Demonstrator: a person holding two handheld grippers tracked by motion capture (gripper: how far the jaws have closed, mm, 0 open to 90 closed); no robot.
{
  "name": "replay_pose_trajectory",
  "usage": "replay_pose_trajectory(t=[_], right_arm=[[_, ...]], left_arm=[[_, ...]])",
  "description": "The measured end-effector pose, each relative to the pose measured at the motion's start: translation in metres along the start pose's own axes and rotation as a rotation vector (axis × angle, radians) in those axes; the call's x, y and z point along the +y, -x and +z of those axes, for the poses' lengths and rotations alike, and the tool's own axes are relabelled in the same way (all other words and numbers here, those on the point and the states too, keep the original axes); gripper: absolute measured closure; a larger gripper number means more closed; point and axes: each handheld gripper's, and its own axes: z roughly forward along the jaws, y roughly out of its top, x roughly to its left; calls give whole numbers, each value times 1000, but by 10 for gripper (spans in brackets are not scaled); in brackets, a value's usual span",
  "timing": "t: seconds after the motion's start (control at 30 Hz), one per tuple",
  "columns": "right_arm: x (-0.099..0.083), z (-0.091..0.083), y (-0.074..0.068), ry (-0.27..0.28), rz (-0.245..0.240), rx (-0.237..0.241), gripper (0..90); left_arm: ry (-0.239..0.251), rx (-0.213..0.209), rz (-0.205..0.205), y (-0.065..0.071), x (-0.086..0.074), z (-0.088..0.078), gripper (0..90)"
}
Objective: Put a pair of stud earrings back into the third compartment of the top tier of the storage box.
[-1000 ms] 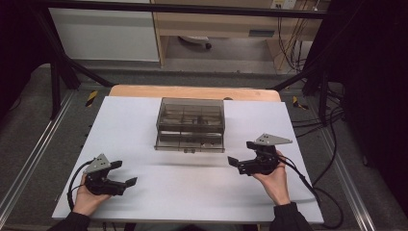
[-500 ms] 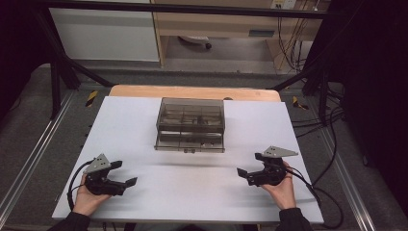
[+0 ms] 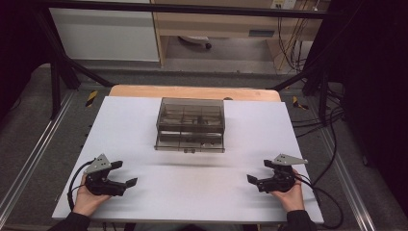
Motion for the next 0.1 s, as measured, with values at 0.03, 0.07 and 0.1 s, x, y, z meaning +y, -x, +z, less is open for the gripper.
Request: replay_pose_trajectory(t=[0.03, 0.07, 0.1], right_arm=[[-1, -1, 0, -4, 1, -4, 3], [-2, -1, 1, -7, 0, -3, 3], [-2, -2, 1, -4, -5, -3, 3]], left_arm=[[0, 0, 1, 0, 0, 0, 59], [0, 1, 2, 0, 0, 0, 59], [-1, 1, 2, 0, 0, 0, 59]])
